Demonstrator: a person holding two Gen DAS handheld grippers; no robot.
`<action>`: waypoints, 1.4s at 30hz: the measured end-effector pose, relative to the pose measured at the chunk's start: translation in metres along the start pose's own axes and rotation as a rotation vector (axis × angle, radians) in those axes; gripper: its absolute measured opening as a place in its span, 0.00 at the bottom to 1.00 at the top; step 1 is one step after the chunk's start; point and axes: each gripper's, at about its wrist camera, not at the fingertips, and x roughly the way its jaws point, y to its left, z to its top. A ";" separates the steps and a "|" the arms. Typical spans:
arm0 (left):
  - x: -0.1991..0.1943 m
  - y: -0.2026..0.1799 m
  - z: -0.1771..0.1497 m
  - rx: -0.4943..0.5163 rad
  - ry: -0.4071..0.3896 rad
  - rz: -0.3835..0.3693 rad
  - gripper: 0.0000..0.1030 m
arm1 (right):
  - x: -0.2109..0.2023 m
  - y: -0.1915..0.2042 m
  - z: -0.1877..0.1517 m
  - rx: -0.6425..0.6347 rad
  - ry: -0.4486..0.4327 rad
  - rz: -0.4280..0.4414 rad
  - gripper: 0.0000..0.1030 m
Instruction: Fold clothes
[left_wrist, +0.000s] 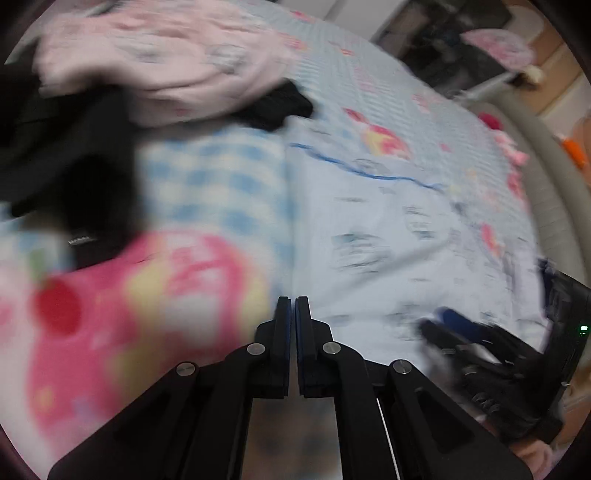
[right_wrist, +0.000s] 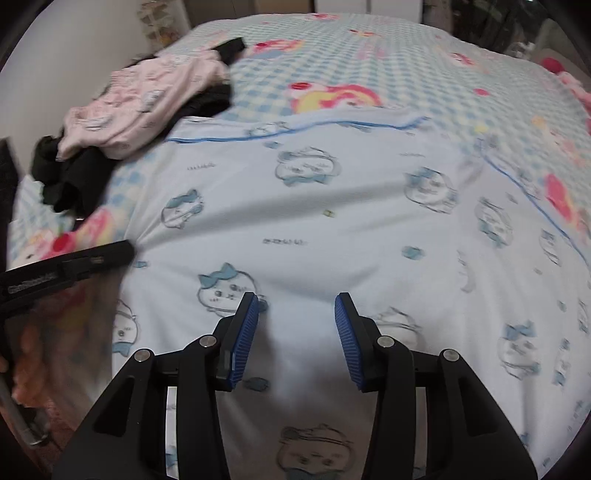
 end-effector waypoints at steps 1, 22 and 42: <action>-0.008 0.004 -0.002 -0.009 -0.021 0.028 0.03 | -0.002 -0.006 -0.001 0.022 0.004 0.004 0.43; -0.021 -0.125 -0.067 0.250 0.034 -0.216 0.43 | -0.108 -0.193 -0.101 0.298 -0.031 -0.060 0.43; 0.018 -0.247 -0.118 0.405 0.101 -0.150 0.43 | -0.115 -0.267 -0.156 0.485 -0.096 0.162 0.43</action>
